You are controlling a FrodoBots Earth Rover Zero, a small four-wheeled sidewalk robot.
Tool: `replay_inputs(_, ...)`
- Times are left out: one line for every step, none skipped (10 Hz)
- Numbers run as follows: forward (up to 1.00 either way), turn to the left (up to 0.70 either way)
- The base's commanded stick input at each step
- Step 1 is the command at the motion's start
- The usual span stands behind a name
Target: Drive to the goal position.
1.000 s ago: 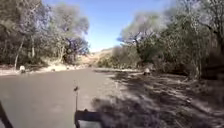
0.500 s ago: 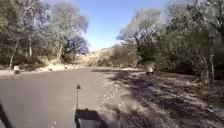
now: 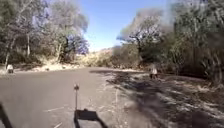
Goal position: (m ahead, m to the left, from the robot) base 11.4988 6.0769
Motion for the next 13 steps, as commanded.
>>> replay_inputs(1.00, 0.00)
replay_inputs(1.00, 0.00)
replay_inputs(1.00, 0.00)
replay_inputs(1.00, 0.00)
replay_inputs(1.00, 0.00)
replay_inputs(1.00, 0.00)
replay_inputs(1.00, 0.00)
replay_inputs(1.00, 0.00)
replay_inputs(1.00, 0.00)
replay_inputs(1.00, 0.00)
replay_inputs(1.00, 0.00)
replay_inputs(1.00, 0.00)
replay_inputs(1.00, 0.00)
